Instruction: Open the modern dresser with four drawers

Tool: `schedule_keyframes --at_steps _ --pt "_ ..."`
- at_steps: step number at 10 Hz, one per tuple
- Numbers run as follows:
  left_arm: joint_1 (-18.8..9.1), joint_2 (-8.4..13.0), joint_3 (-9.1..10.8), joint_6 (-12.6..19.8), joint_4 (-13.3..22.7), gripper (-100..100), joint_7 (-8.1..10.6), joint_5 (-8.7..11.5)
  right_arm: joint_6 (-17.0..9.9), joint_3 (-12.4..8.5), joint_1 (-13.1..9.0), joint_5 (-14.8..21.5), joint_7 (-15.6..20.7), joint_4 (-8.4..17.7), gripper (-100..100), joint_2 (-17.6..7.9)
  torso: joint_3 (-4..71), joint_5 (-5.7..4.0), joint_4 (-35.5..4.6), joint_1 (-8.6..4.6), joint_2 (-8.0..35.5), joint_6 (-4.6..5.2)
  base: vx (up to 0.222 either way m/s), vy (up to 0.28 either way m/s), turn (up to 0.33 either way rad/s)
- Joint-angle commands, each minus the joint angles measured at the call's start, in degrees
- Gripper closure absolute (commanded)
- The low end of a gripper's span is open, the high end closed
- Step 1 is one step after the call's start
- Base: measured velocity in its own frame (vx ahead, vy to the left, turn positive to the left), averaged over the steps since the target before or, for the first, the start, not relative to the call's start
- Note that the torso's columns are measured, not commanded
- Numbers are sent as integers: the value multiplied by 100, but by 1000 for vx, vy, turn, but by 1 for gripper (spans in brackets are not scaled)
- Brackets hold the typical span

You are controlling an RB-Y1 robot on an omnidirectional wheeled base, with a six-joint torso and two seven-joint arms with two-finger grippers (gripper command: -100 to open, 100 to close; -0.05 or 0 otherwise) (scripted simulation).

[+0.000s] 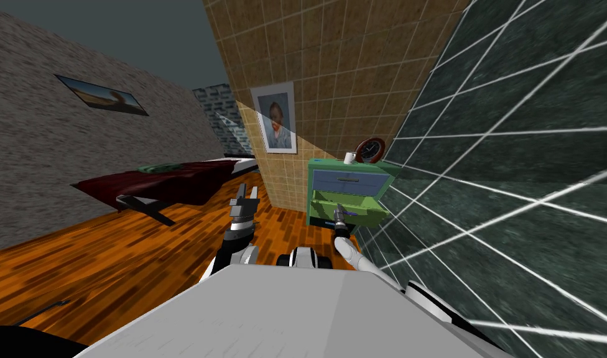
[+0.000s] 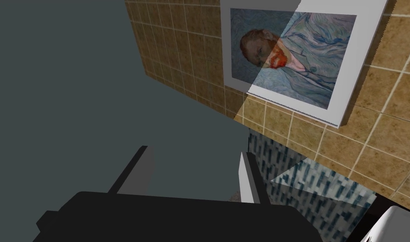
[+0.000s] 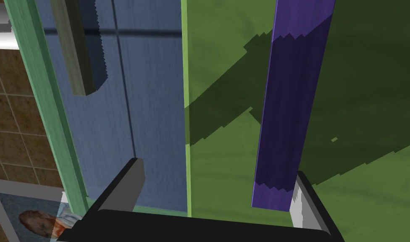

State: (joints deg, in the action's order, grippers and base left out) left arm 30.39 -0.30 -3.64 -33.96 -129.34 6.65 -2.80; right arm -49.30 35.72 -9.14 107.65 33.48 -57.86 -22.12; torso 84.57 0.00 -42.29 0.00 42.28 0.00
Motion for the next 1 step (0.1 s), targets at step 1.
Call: schedule_keyframes --at_steps 1 --pt "0 0 0 0 0 0 0 0 0 0 0 0 0 0 0 0 -1 0 0 0 1 0 0 0 0"
